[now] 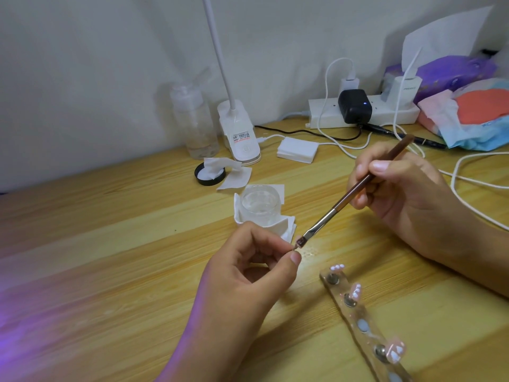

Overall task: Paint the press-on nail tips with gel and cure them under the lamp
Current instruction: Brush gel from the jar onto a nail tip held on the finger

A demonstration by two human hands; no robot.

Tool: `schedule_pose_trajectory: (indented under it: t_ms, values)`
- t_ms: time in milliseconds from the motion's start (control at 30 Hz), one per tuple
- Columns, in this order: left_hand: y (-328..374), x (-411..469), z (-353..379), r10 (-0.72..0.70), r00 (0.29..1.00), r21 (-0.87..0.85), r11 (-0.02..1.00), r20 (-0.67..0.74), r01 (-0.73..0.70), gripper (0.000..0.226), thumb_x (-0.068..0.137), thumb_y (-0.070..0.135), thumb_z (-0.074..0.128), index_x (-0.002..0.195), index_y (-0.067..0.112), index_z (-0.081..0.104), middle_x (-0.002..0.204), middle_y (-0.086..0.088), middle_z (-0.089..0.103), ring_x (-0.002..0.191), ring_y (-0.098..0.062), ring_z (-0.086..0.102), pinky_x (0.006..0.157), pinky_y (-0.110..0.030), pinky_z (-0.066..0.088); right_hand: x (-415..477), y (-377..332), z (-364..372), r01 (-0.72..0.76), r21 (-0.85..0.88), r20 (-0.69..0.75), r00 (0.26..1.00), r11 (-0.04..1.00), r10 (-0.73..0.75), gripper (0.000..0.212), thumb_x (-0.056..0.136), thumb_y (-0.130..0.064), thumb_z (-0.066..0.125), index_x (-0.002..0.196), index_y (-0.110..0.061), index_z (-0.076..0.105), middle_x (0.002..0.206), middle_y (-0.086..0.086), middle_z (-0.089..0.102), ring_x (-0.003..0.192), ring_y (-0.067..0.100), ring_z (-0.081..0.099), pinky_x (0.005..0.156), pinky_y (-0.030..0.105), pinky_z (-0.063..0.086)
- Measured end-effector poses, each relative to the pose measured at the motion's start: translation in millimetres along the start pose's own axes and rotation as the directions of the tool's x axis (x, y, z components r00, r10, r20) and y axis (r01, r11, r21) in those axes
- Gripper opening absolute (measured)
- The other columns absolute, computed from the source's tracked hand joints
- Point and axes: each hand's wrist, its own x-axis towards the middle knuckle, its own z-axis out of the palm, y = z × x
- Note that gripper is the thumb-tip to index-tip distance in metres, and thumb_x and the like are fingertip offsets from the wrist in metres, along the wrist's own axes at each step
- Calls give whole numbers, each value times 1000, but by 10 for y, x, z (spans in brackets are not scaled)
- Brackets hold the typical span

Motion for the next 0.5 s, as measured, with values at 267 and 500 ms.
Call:
schedule_pose_trajectory:
  t_ms: [267, 500]
  values:
    - [-1, 8, 11, -11, 1000, -14, 1000, -4, 11, 21, 62, 40, 71, 73, 24, 66, 78, -8, 67, 64, -4, 54, 59, -13, 45, -17, 13, -12, 70, -98, -12, 997, 993, -71, 29, 86, -11, 46, 72, -23, 68, 71, -1, 62, 60, 12, 62, 60, 18, 51]
    - [-6, 12, 15, -1, 1000, 0, 1000, -7, 1, 16, 64, 36, 72, 74, 26, 67, 71, -2, 60, 63, -5, 52, 58, -12, 44, 8, 2, -15, 42, -38, -92, 995, 998, -45, 26, 85, -12, 47, 69, -20, 66, 67, 0, 61, 55, 12, 59, 56, 18, 50]
